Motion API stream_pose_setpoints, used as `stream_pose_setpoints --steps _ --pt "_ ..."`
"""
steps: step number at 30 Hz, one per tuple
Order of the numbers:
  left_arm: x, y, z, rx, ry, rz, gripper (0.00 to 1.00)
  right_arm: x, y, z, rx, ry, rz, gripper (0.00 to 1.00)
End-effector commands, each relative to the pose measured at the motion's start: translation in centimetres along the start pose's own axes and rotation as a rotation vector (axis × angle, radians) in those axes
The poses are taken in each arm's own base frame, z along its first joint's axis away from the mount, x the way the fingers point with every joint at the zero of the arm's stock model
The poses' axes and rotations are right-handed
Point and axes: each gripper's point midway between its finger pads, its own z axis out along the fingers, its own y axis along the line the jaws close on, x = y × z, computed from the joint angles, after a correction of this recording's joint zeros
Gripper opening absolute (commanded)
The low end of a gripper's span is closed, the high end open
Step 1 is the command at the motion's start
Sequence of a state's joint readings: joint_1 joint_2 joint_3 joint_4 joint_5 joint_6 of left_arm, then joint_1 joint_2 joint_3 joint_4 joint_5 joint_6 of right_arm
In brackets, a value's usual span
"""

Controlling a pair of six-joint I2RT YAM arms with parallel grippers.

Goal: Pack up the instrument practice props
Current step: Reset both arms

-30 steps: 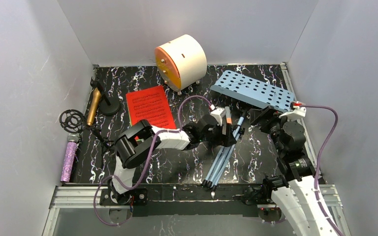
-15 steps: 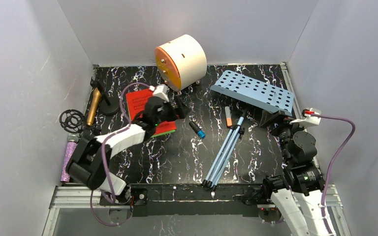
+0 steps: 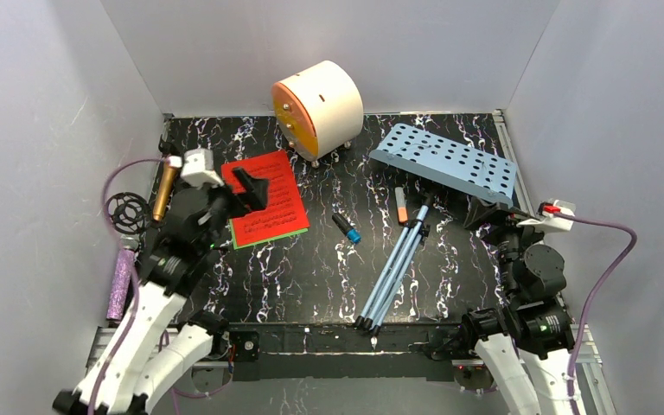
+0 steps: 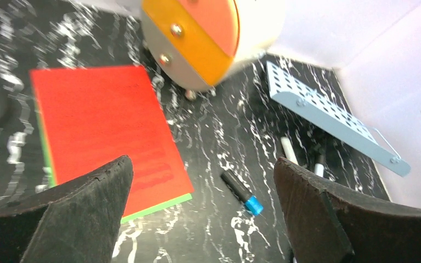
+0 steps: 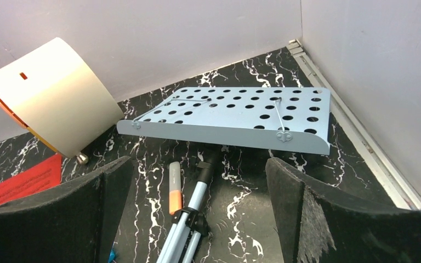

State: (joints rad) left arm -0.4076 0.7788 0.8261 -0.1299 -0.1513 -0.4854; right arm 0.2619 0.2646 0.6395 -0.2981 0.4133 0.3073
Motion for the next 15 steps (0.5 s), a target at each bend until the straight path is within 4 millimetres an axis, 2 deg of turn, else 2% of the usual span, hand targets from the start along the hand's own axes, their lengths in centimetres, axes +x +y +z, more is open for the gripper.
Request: stream_pose_setpoints --steps 1,4,8,11,15 --pt "-3.8 3.7 -6.6 -0.17 -0.103 0.136 0.98 -3.3 0.1 -1.2 -0.014 -0.1 -0.023 0.99" --pt "-6.4 4.3 -10.8 -0.171 -0.238 0.161 0.98 -3.5 -0.2 -1.6 -0.011 -0.128 -0.02 0.99" --pt "-7.8 5.7 -15.1 -0.186 -0.387 0.167 0.98 -3.2 0.0 -1.5 -0.036 -0.158 -0.029 0.99" --pt "-7.7 6.8 -16.7 -0.205 -0.457 0.156 0.98 -3.0 0.1 -1.5 -0.043 -0.154 -0.027 0.99" --pt "-7.0 7.8 -17.6 -0.211 -0.512 0.14 0.98 -2.9 -0.1 -1.6 -0.042 -0.163 -0.023 0.99"
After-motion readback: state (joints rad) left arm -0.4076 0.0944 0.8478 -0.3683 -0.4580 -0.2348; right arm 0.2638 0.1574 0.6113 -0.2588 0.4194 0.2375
